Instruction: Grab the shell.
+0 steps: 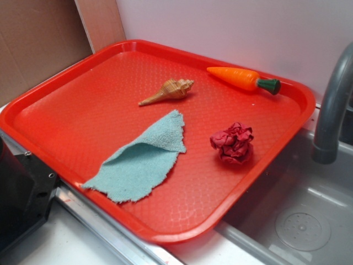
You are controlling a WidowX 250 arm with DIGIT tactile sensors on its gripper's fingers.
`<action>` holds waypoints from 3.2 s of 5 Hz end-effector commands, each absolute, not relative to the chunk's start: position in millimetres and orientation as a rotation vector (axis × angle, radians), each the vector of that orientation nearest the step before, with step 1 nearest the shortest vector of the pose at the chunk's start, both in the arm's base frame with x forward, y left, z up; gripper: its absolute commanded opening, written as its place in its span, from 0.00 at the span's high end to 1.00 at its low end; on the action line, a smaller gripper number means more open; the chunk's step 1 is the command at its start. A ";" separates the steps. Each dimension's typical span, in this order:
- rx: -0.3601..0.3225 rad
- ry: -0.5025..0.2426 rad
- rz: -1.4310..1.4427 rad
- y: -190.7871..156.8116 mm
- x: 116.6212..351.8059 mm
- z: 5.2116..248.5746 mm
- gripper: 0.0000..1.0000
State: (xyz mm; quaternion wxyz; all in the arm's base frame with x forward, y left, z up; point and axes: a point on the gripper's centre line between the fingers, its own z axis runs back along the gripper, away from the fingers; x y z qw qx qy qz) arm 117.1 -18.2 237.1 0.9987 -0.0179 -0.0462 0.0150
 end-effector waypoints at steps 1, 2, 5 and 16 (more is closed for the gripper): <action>-0.036 -0.093 0.030 -18.2 117.1 237.1 0.00; -0.044 -0.118 0.033 -10.6 135.0 226.0 0.00; -0.061 -0.203 -0.092 0.3 186.3 189.9 0.00; -0.068 -0.095 -0.360 -22.1 286.7 23.8 1.00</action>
